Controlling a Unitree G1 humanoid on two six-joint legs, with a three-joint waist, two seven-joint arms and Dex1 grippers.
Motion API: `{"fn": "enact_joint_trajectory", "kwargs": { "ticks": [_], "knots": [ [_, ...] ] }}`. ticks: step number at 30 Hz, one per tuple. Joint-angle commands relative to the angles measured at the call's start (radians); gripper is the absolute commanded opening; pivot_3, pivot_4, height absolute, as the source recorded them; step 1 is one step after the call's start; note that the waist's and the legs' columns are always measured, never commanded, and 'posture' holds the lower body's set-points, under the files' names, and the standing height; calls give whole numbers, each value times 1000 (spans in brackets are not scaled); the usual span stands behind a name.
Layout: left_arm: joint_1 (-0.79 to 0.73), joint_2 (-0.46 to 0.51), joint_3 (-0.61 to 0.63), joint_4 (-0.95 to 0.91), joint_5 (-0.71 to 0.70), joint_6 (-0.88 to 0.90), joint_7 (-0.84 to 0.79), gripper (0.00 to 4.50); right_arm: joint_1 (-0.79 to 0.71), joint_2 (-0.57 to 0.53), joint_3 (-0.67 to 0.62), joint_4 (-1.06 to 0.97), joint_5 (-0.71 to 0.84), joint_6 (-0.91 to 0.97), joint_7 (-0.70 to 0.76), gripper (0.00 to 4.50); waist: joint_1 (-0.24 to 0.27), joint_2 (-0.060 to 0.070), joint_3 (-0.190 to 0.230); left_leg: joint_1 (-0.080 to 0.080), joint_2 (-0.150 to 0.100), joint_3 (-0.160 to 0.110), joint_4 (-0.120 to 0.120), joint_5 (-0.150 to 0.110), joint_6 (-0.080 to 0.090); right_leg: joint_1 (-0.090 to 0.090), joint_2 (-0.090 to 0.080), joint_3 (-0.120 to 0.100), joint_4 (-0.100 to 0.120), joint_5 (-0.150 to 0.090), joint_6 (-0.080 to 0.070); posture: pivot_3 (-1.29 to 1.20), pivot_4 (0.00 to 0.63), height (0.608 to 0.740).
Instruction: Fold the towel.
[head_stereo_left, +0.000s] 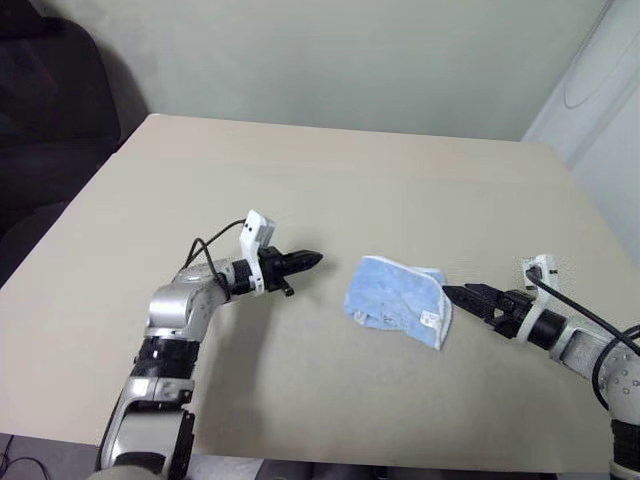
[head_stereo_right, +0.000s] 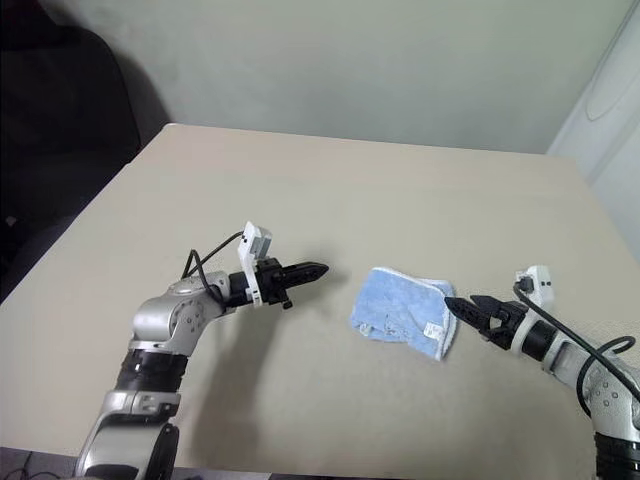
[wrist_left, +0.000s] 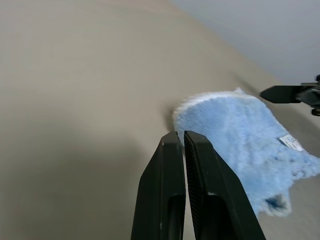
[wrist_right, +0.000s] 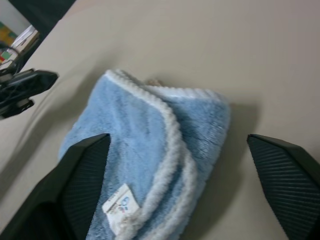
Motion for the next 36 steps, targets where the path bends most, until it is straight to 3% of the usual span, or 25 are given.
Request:
{"fn": "enact_joint_trajectory", "kwargs": {
  "ticks": [1,16,24,27,36],
  "knots": [
    [32,-9,41,-99,-49,30,43,246,-23,-11,42,25,-33,0,4,4470,1,0,0,0,0,0,0,0,0,0,0,0,0,0,0,0,150,740],
    [64,-6,44,-155,-92,71,97,246,-108,82,246,12,-95,-15,24,4470,-3,0,0,1,0,0,0,1,1,0,0,-1,0,7,-11,0,150,740],
    [59,-7,39,-154,-92,71,99,246,-94,114,264,56,-155,-55,13,4470,-7,-1,-1,2,1,0,0,0,-1,0,1,-1,0,7,-12,0,150,740],
    [66,-8,37,-158,-92,68,99,246,-83,118,249,54,-157,-60,10,3874,-7,-1,0,3,1,0,0,0,-1,0,1,-1,0,7,-12,0,150,740],
    [78,-15,35,-164,-93,65,100,246,-56,109,199,-4,-133,-44,0,671,-6,0,0,2,1,0,0,0,-1,0,1,-1,0,7,-12,0,150,740]
  ]
}}
